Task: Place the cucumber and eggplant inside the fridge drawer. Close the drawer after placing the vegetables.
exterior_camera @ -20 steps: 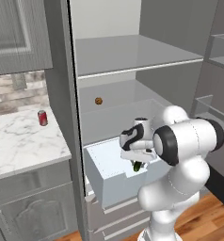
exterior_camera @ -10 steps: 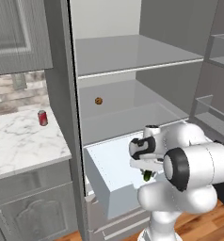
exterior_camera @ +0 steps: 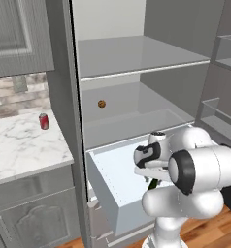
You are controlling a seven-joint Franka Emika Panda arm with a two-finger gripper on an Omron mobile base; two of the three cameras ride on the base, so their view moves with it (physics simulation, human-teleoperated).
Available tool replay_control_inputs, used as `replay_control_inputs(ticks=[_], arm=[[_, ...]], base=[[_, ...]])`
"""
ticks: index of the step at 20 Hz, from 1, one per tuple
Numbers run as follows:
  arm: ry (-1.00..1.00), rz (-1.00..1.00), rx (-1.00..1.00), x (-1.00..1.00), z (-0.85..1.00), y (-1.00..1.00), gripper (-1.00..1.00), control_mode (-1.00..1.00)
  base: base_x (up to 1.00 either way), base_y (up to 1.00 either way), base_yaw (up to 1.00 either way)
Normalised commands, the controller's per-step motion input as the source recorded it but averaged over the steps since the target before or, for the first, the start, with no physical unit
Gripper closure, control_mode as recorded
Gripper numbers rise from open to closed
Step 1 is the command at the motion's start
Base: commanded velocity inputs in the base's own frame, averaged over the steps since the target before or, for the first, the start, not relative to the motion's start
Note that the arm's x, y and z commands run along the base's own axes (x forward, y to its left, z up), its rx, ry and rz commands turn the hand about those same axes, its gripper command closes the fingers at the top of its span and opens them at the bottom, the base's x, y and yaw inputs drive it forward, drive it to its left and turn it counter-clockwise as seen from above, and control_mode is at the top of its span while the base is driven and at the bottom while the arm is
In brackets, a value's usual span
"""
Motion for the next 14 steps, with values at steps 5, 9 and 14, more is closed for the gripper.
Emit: replay_control_inputs(ticks=[5,9,14], arm=[[0.0,-0.01,0.0,0.0,0.0,0.0,-1.0,-1.0],[-0.06,-0.03,0.0,-0.26,0.68,0.0,-1.0,-1.0],[-0.13,-0.02,0.0,-0.36,1.0,0.0,-1.0,-1.0]], base=[[0.0,0.0,0.0],[0.0,0.0,0.0],[0.0,0.0,0.0]])
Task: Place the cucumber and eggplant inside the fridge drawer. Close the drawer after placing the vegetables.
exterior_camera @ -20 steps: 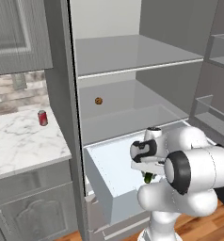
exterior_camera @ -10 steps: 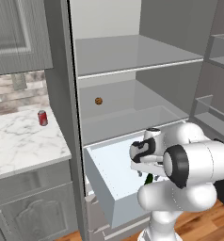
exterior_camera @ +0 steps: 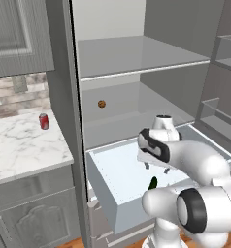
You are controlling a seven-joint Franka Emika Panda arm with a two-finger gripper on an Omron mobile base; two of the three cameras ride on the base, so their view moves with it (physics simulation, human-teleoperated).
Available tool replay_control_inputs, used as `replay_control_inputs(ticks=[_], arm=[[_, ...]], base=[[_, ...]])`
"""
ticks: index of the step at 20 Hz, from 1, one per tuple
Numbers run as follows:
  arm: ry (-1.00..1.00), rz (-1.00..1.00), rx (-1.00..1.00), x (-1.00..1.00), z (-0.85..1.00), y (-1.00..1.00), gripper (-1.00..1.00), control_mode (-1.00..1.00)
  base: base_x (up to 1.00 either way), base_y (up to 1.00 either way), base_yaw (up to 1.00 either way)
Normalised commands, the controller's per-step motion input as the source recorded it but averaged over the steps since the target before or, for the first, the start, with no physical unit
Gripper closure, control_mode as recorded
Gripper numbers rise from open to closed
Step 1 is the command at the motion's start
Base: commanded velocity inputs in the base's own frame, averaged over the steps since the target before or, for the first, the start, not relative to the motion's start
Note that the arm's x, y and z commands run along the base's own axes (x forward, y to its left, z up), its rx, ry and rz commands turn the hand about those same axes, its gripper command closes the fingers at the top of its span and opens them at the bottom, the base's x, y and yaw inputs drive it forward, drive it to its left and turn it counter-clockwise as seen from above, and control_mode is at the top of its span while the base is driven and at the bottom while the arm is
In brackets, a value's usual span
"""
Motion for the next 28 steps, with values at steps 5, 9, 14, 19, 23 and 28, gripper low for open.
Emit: replay_control_inputs(ticks=[5,9,14,19,23,28], arm=[[-0.13,-0.02,0.0,-0.41,1.0,0.0,-1.0,-1.0],[-0.13,-0.03,0.0,-0.34,0.86,0.0,-1.0,-1.0],[-0.02,-0.02,0.0,-0.16,0.14,0.08,-1.0,-1.0],[0.0,0.0,0.0,-0.02,-0.01,0.01,-1.0,-1.0],[-0.05,0.0,0.0,-0.31,-0.01,0.01,-1.0,1.0],[0.0,0.0,0.0,0.0,0.0,0.0,-1.0,1.0]], base=[[0.0,0.0,0.0],[0.0,0.0,0.0],[0.0,0.0,0.0],[0.0,0.0,0.0],[-0.5,0.06,0.02],[-0.97,0.67,0.05]])
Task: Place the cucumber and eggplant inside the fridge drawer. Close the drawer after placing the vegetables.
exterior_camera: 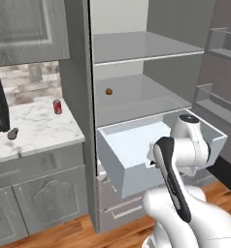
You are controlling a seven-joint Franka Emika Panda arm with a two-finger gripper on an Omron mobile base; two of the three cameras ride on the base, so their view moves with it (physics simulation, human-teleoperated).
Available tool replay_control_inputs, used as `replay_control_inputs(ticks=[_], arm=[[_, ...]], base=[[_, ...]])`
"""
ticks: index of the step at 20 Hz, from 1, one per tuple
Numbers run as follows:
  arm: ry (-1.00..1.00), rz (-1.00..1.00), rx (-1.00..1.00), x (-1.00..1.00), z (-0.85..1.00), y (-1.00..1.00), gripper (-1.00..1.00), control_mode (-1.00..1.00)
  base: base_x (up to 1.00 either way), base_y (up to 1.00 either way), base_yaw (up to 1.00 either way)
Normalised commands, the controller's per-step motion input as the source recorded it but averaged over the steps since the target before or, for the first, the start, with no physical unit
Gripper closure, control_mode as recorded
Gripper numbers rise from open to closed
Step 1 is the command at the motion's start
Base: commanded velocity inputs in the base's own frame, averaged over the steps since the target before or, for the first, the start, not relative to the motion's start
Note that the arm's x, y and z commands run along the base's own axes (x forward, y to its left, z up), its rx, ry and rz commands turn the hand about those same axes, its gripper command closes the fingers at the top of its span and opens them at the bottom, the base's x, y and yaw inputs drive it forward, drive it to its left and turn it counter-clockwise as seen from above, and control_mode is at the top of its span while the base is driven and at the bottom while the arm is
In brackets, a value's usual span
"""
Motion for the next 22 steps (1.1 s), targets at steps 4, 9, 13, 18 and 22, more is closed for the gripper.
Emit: replay_control_inputs(ticks=[4,9,13,18,22], arm=[[0.0,0.0,0.0,0.0,0.0,0.0,-1.0,1.0],[0.0,0.0,0.0,0.0,0.0,0.0,-1.0,1.0],[0.0,0.0,0.0,0.0,0.0,0.0,-1.0,1.0],[0.0,0.0,0.0,0.0,0.0,0.0,-1.0,1.0],[0.0,0.0,0.0,0.0,0.0,0.0,-1.0,1.0]], base=[[-0.59,1.0,0.04],[-0.19,1.0,0.02],[0.1,1.0,0.0],[0.58,0.53,-0.03],[0.86,0.61,-0.01]])
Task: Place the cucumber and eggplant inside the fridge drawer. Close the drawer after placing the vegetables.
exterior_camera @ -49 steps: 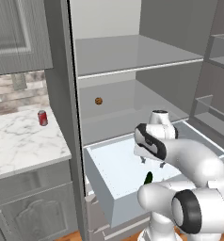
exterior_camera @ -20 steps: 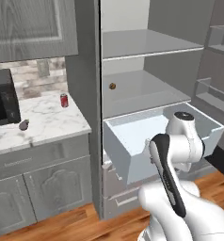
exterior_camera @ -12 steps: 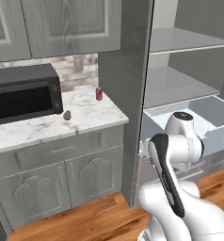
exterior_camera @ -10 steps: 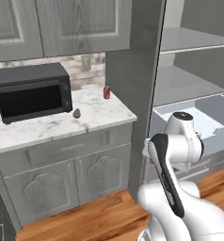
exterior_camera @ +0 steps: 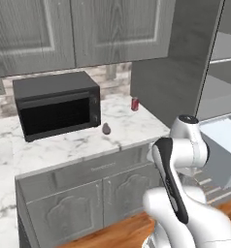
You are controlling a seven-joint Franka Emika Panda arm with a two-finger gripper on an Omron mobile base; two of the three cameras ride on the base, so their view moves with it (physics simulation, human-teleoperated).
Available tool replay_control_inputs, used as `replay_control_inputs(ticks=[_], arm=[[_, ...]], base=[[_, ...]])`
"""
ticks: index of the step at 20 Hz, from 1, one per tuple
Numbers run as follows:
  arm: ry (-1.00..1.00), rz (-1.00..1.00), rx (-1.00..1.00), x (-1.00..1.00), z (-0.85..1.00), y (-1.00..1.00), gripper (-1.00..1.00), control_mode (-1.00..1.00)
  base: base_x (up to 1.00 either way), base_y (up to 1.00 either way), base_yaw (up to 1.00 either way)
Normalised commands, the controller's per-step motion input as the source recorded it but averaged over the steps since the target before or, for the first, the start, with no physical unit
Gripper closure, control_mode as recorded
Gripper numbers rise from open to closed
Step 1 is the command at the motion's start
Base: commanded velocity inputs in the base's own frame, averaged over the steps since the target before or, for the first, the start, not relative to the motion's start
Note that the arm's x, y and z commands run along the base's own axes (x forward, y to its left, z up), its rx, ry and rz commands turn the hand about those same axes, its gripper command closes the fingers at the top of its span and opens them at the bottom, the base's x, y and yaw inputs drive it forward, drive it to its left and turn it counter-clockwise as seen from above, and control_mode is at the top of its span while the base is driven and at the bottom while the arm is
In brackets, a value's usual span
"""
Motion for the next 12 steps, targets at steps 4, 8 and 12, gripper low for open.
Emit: replay_control_inputs(ticks=[4,8,12], arm=[[0.0,0.0,0.0,0.0,0.0,0.0,-1.0,1.0],[0.0,0.0,0.0,0.0,0.0,0.0,-1.0,1.0],[0.0,0.0,0.0,0.0,0.0,0.0,-1.0,1.0]], base=[[0.81,0.61,0.0],[0.75,0.46,0.0],[0.63,0.18,0.01]])
